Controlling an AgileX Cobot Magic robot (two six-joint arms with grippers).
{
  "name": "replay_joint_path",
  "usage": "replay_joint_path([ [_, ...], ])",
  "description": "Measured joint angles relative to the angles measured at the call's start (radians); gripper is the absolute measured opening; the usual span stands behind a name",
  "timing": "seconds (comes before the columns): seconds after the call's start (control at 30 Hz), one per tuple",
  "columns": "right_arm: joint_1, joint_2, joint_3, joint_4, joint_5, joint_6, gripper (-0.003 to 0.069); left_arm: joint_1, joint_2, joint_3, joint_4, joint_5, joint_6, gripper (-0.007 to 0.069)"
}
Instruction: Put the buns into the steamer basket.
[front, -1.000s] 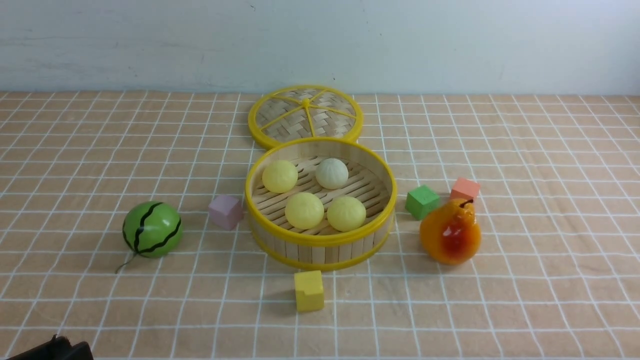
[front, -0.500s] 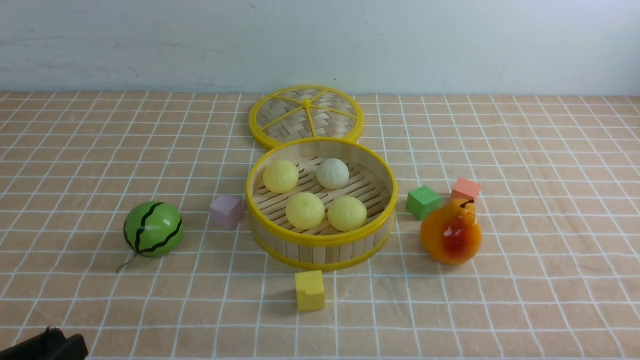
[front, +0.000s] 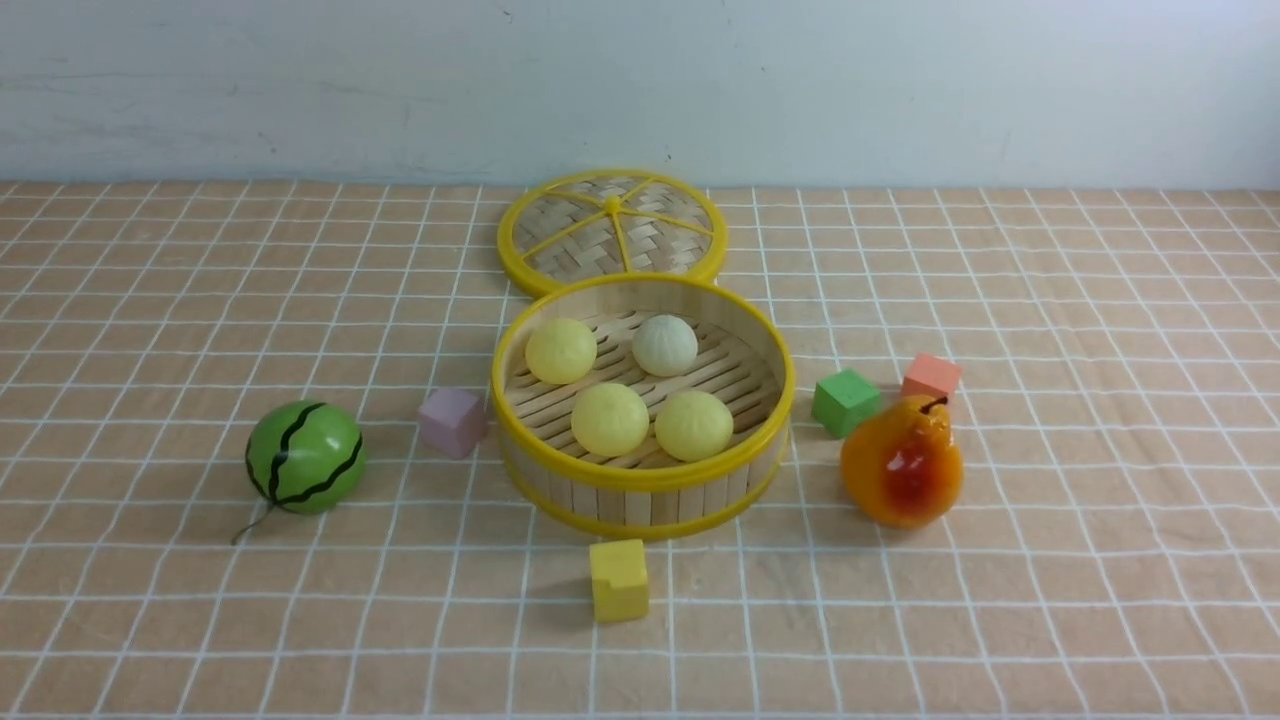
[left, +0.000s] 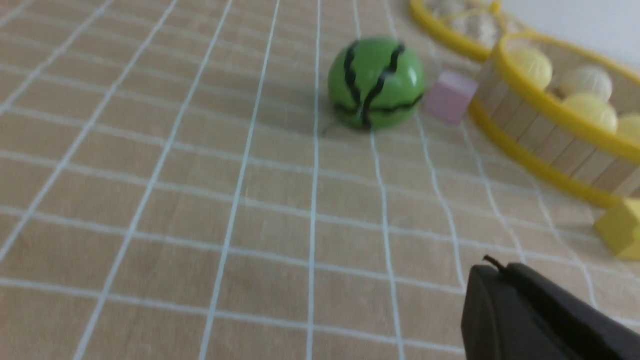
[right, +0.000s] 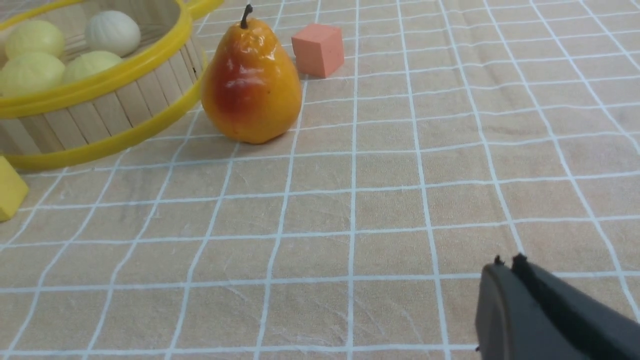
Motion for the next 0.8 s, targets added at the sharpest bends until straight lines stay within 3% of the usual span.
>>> replay_joint_path([
  [0.8, 0.0, 0.0, 0.0, 0.0, 0.0, 0.0, 0.0029, 0.0, 0.0, 0.001, -0.028, 0.025, -0.001, -0.0013],
])
